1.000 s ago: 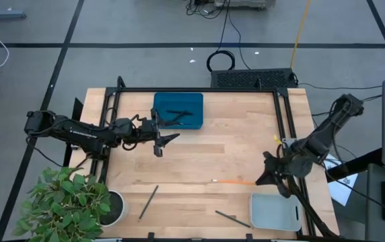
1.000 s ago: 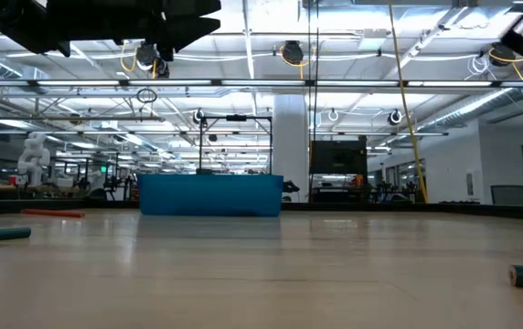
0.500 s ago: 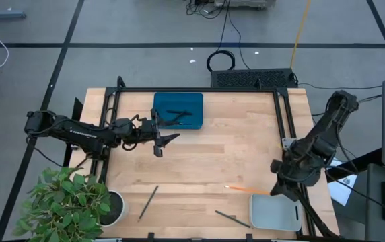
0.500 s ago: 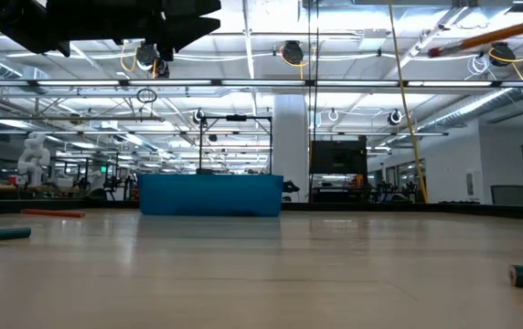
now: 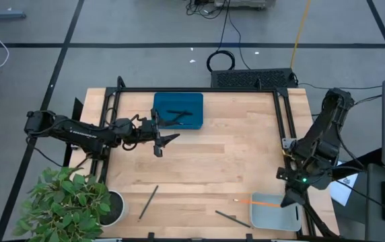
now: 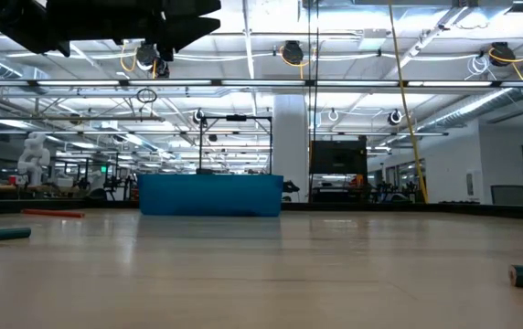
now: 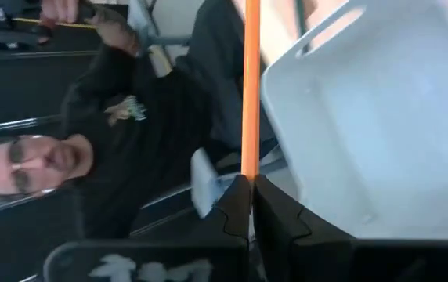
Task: Sort pens & pencils
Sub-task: Put the yellow pencil into the gray bin
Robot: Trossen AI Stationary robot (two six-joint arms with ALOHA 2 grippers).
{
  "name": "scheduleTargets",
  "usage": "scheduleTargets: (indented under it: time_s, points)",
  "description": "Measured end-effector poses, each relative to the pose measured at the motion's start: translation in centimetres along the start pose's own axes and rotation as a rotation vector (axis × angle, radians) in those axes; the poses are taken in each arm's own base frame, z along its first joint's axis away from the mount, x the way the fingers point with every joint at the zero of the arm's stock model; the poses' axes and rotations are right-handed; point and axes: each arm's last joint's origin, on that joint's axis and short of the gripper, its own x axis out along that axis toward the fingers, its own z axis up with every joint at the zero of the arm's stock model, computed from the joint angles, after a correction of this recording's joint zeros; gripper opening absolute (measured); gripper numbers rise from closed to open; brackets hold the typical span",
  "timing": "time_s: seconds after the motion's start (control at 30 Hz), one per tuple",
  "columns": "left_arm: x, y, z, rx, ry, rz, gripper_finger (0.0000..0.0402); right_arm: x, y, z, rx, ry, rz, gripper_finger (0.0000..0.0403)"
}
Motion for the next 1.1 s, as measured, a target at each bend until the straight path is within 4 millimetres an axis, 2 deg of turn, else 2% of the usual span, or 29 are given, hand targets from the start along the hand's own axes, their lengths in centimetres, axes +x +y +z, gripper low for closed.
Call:
scheduleTargets:
  time_s: [0.2,0.4,0.57,0.73,1.1]
  points:
    - [0.0,0.0,0.0,-0.001,0.000,0.000,0.0225,-0.3,0.7,-1.6,0.021,0.094,0.092,0.0000]
    - [0.0,0.0,-0.1,-0.016,0.016,0.008,0.0225,-1.2,0.5,-3.2,0.183,0.204,0.098,0.0000]
    - [0.0,0.2,-0.2,-0.014,0.022,0.074,0.0225,-1.9,0.1,-3.6,0.273,0.243,0.071,0.0000]
    - [0.0,0.2,-0.2,-0.023,0.022,0.078,0.0225,-1.8,-1.0,-3.5,0.323,0.203,-0.044,0.0000]
    - [0.0,0.2,-0.2,-0.011,0.021,0.077,0.0225,-1.1,-2.7,-3.0,0.276,0.094,-0.231,0.0000]
